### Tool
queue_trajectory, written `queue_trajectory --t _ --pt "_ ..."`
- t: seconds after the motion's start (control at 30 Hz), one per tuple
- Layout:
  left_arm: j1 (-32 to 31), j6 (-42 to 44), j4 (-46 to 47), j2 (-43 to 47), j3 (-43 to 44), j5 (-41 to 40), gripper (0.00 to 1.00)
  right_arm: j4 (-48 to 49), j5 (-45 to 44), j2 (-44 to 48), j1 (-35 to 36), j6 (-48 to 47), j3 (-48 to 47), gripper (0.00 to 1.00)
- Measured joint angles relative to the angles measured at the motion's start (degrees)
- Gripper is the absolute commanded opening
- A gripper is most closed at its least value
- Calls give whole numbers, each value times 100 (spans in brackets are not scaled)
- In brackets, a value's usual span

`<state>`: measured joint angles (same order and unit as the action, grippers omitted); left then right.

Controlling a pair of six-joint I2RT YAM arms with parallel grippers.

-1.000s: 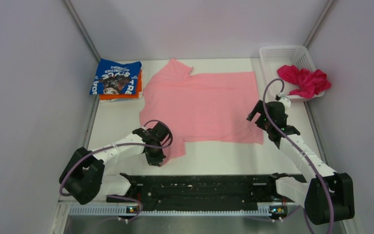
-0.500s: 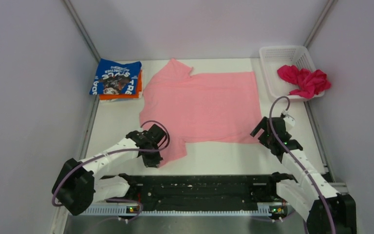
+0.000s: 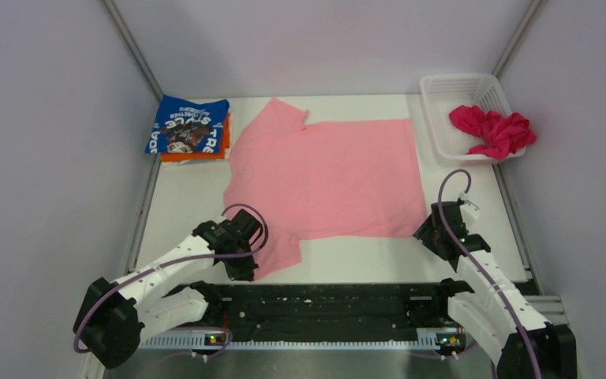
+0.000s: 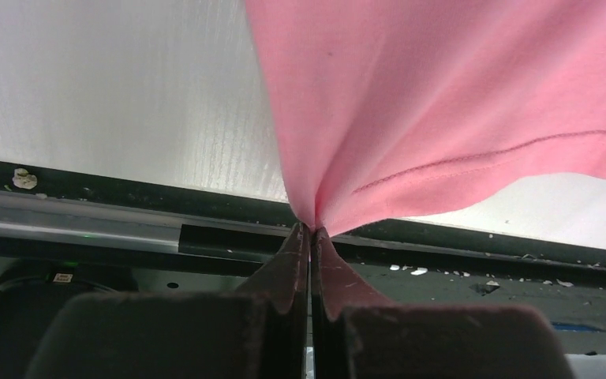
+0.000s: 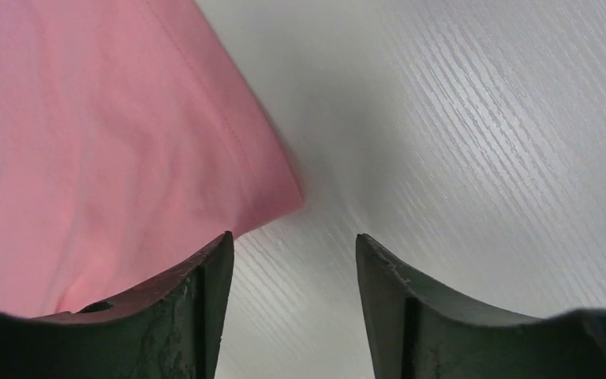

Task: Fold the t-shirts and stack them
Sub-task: Grab the side of the flattened tshirt closest away from the robot with both arms

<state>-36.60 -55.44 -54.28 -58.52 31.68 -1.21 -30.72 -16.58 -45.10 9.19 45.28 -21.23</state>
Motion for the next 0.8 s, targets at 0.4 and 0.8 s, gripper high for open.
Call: queue_trajectory --t 0.4,0.8 --pt "0 -72 -44 286 -26 15 0 385 90 -267 0 149 212 41" --pt "0 -144 -48 291 -31 35 0 546 273 -249 0 177 212 40"
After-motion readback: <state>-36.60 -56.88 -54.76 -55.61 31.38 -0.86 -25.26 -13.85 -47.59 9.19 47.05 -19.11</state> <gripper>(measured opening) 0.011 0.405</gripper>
